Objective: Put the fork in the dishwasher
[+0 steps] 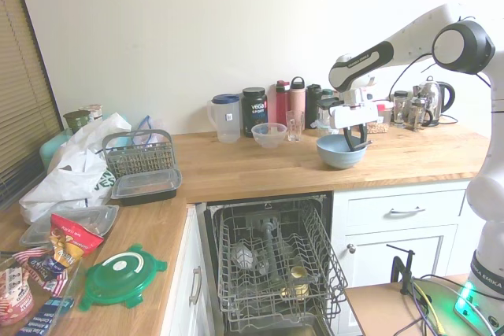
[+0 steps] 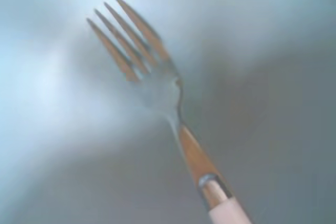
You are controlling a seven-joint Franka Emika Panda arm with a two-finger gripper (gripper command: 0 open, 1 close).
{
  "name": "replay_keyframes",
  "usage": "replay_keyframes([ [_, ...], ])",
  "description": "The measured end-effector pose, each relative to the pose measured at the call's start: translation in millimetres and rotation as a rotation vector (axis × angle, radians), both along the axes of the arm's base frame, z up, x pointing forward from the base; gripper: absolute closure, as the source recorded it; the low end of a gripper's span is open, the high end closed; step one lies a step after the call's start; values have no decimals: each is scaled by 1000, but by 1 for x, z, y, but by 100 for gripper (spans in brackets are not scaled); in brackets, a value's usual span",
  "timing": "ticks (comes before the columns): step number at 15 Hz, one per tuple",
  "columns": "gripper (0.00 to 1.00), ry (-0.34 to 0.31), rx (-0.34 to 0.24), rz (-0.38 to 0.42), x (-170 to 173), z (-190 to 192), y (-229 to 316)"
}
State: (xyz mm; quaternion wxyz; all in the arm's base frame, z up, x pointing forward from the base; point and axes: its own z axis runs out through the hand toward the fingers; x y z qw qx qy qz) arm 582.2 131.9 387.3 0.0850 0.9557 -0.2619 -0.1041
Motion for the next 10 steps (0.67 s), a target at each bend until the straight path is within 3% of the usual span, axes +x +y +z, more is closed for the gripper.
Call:
replay_keyframes([
  [10,100,-11,2,-4,0,7,-3],
])
